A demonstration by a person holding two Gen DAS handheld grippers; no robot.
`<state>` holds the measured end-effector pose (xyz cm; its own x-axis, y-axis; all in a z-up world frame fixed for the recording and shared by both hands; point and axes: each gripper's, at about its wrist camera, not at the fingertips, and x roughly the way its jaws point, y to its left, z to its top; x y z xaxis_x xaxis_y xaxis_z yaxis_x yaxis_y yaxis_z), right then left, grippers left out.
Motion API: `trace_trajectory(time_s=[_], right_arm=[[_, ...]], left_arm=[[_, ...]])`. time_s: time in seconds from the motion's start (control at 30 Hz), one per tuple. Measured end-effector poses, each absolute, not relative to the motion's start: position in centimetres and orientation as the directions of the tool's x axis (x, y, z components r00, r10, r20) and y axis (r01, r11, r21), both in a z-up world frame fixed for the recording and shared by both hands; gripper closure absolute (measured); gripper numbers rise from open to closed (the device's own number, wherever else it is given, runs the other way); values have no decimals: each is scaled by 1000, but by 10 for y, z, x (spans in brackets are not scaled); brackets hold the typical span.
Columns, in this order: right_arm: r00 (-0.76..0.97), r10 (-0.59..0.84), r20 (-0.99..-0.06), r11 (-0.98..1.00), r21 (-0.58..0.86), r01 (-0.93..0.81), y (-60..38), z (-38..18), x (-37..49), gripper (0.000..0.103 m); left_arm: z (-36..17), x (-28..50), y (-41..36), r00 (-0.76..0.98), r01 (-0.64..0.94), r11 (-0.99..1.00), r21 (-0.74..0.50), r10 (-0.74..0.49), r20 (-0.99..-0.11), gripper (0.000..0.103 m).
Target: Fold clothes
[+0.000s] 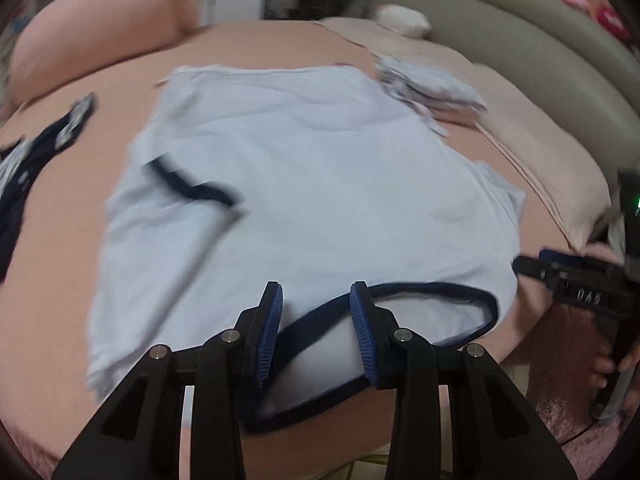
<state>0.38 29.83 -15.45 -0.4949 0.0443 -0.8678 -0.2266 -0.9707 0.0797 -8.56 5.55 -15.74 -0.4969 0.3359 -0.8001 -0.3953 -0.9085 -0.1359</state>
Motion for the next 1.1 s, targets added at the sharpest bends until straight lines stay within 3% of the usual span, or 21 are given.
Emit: trace_trajectory(time_s=[0.2,0.27,0.37,0.43,0.53,0.7,0.93,0.97,1.03,1.1], right_arm=[[-577,-113,-809,-982,178,-57,274,-146,-4,28],[-513,-142,-846,-988,149,28,249,-160,-13,28],[-468,-65,-882,-995,21,99,224,-174,-5,24],[-446,-95,-890,-990,39,133,224,-172,5,23],[-452,-129,-882,-992,116,56,248,-164,11,23],[-499,-127,-857,-931,277,-238,333,-149,-8,23],[-456,-259,-852,-885,398,-241,358,-173,-59,21],[-466,-244,-851,-890,387,-242,358,-172,-63,24],[-506,-188,-842,-911,342,-231,356,-163,-69,62],[-545,-182,-818,-936,314,-158,340,-154,-72,67]], left_arm=[[-175,-88,87,-436,-432,-892,-133,336,-835,66],[-178,-80,85,-444,-440,-891,-111,323,-836,66],[-179,-70,81,-417,-466,-882,-72,290,-861,66],[-179,-62,75,-416,-455,-886,-85,297,-860,65],[-173,-63,68,-415,-417,-897,-145,330,-848,65],[-155,-82,96,-431,-465,-870,-163,384,-816,65],[-171,-106,118,-388,-415,-876,-245,414,-824,65],[-172,-104,116,-386,-414,-875,-252,419,-822,64],[-174,-100,111,-384,-422,-870,-253,425,-820,64],[-173,-98,105,-380,-423,-868,-259,430,-819,64]])
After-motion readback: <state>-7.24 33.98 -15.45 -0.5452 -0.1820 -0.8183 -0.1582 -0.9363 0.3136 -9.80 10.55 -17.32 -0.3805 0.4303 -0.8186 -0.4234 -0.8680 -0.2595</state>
